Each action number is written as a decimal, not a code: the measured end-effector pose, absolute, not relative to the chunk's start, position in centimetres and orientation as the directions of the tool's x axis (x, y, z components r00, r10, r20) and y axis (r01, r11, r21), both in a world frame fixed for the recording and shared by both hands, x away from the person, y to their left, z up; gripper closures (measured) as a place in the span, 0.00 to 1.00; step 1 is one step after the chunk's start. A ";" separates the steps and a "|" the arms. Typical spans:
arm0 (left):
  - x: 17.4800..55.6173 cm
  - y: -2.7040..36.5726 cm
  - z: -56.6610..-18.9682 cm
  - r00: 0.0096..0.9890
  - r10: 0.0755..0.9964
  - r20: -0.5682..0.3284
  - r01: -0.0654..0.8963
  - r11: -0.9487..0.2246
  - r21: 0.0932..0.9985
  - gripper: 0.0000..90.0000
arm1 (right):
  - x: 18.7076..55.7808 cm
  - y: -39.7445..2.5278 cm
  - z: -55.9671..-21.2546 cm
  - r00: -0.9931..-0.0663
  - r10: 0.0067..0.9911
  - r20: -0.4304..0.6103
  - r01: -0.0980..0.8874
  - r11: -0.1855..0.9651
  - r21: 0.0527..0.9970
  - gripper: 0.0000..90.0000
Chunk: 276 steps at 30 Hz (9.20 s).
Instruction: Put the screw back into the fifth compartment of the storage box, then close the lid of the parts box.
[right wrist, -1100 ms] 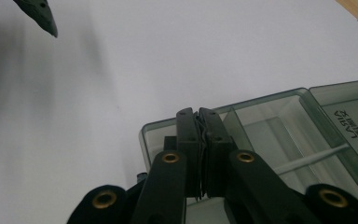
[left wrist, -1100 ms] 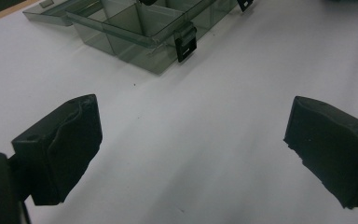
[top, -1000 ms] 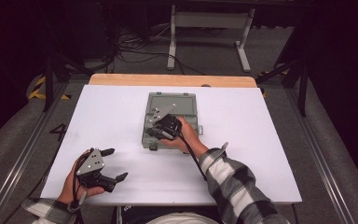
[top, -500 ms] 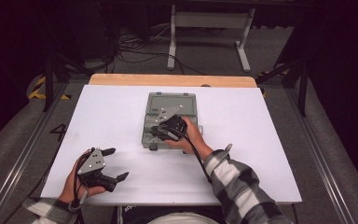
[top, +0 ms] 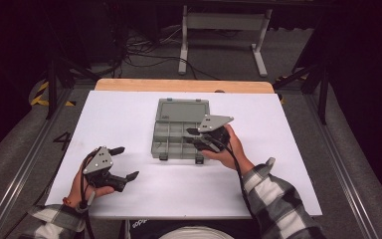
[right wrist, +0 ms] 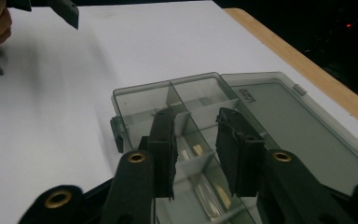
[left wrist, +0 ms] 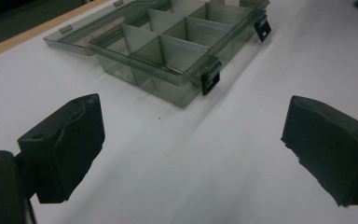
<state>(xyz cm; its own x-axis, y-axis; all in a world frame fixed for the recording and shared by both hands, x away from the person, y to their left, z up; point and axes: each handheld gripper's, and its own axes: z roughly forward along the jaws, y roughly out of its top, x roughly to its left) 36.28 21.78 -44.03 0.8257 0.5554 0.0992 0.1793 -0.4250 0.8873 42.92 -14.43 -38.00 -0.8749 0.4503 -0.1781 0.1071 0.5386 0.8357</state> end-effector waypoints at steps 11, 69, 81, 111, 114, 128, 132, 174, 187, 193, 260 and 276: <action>39.2 21.5 -42.9 0.800 0.588 0.118 0.168 -0.409 0.897 0.08 | 42.2 -19.6 -38.3 -0.828 0.523 -0.203 0.121 0.520 0.846 0.47; 50.8 19.2 -41.7 0.699 0.704 0.129 0.314 -0.463 0.829 0.17 | 52.3 -24.1 -39.6 -0.626 0.770 -0.124 0.360 0.427 0.830 0.33; 52.7 19.1 -42.5 0.683 0.719 0.128 0.378 -0.497 0.781 0.64 | 54.0 -23.5 -40.3 -0.663 0.740 -0.114 0.402 0.480 0.780 0.88; 56.5 15.1 -45.7 0.759 0.648 0.063 0.439 -0.580 0.686 1.00 | 57.5 -20.1 -43.9 -0.761 0.634 -0.135 0.445 0.662 0.603 1.00; 56.7 14.9 -45.7 0.764 0.641 0.070 0.428 -0.586 0.688 1.00 | 57.9 -20.1 -44.1 -0.762 0.632 -0.143 0.428 0.657 0.621 1.00; 57.9 14.5 -46.0 0.728 0.684 0.044 0.457 -0.532 0.713 0.94 | 59.0 -20.3 -44.4 -0.768 0.629 -0.116 0.422 0.635 0.647 1.00; 58.3 14.6 -46.1 0.724 0.689 -0.004 0.479 -0.500 0.721 0.98 | 59.2 -20.2 -44.5 -0.759 0.639 -0.125 0.419 0.626 0.657 1.00; 58.0 14.6 -42.1 0.690 0.724 0.015 0.373 -0.373 0.850 0.91 | 58.2 -21.1 -41.6 -0.738 0.672 -0.060 0.312 0.420 0.852 1.00; 55.9 14.8 -38.4 0.714 0.698 0.056 0.315 -0.392 0.864 0.90 | 56.7 -20.8 -39.8 -0.759 0.650 -0.040 0.305 0.410 0.860 1.00; 55.1 14.5 -37.6 0.737 0.673 0.063 0.291 -0.400 0.869 0.94 | 55.8 -21.1 -38.8 -0.777 0.627 -0.052 0.284 0.423 0.860 1.00; 49.3 13.8 -36.0 0.838 0.507 0.205 0.174 -0.602 0.779 0.95 | 50.4 -20.8 -36.5 -0.847 0.517 -0.126 0.209 0.541 0.814 1.00; 47.8 13.5 -36.7 0.862 0.453 0.226 0.143 -0.647 0.749 0.95 | 49.2 -20.7 -37.0 -0.862 0.486 -0.148 0.201 0.593 0.780 1.00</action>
<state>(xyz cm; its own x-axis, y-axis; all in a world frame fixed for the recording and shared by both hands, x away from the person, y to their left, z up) 47.81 13.46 -36.72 0.8622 0.4532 0.2264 0.1433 -0.6468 0.7491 49.15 -20.68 -36.96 -0.8615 0.4857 -0.1477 0.2009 0.5933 0.7795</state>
